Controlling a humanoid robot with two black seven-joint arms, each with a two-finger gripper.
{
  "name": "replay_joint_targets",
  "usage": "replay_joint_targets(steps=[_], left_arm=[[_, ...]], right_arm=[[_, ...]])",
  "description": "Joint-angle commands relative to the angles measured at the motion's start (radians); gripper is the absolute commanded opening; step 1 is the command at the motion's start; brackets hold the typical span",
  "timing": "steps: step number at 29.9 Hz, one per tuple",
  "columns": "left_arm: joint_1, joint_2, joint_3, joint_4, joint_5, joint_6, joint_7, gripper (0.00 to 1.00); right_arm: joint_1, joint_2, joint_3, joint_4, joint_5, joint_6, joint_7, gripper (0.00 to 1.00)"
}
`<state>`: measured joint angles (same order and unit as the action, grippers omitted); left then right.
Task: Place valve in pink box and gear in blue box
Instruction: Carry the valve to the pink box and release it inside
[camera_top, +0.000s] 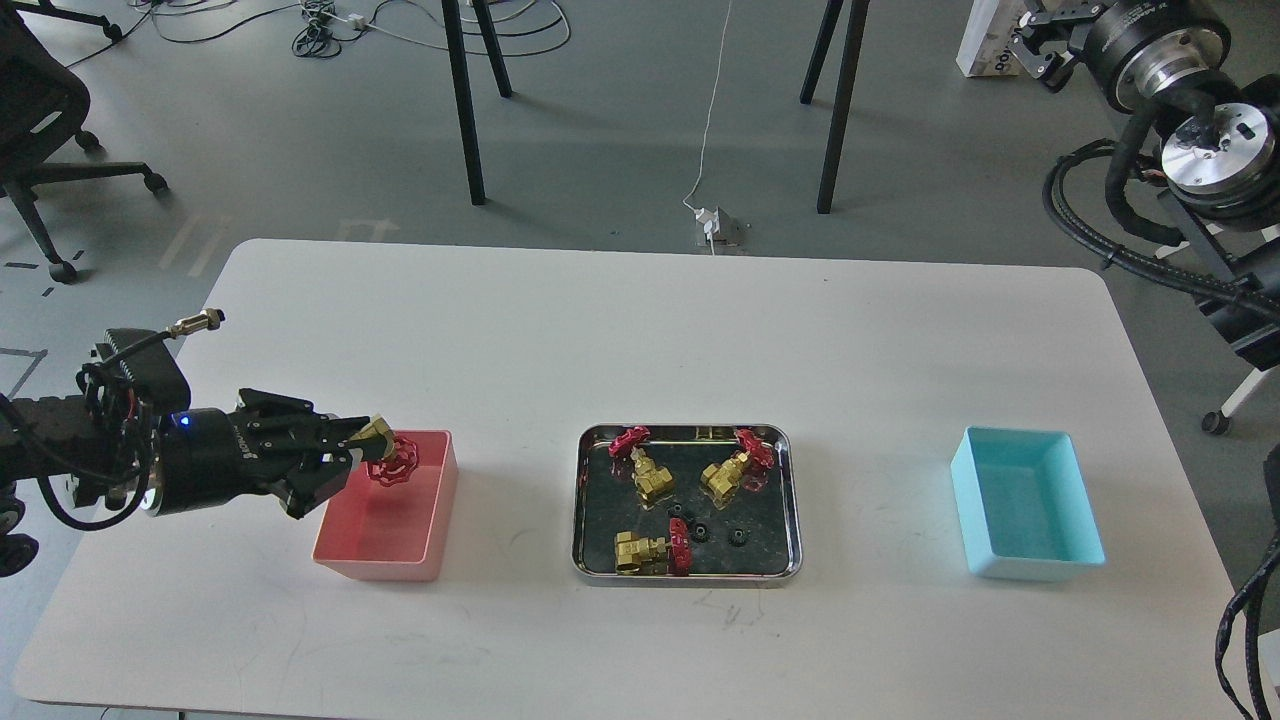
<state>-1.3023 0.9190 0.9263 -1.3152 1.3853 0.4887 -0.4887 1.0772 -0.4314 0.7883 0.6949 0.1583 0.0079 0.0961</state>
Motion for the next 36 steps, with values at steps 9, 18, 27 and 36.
replay_joint_targets(steps=[9, 18, 27, 36], left_arm=[[0.199, -0.077, -0.141, 0.151, 0.000, 0.000, 0.000, 0.14], [0.213, -0.118, -0.150, 0.185, -0.002, 0.000, 0.000, 0.18], [0.212, -0.121, -0.153, 0.189, -0.003, 0.000, 0.000, 0.47], [0.212, -0.106, -0.229, 0.174, -0.035, 0.000, 0.000, 0.76]], right_arm=[[-0.006, -0.003, -0.006, 0.002, 0.000, 0.006, 0.001, 1.00], [-0.011, -0.003, -0.009, 0.002, 0.000, 0.007, 0.001, 1.00], [-0.019, -0.006, -0.014, 0.002, 0.000, 0.010, -0.001, 1.00], [-0.082, 0.000, 0.028, 0.017, 0.009, 0.078, 0.054, 1.00]])
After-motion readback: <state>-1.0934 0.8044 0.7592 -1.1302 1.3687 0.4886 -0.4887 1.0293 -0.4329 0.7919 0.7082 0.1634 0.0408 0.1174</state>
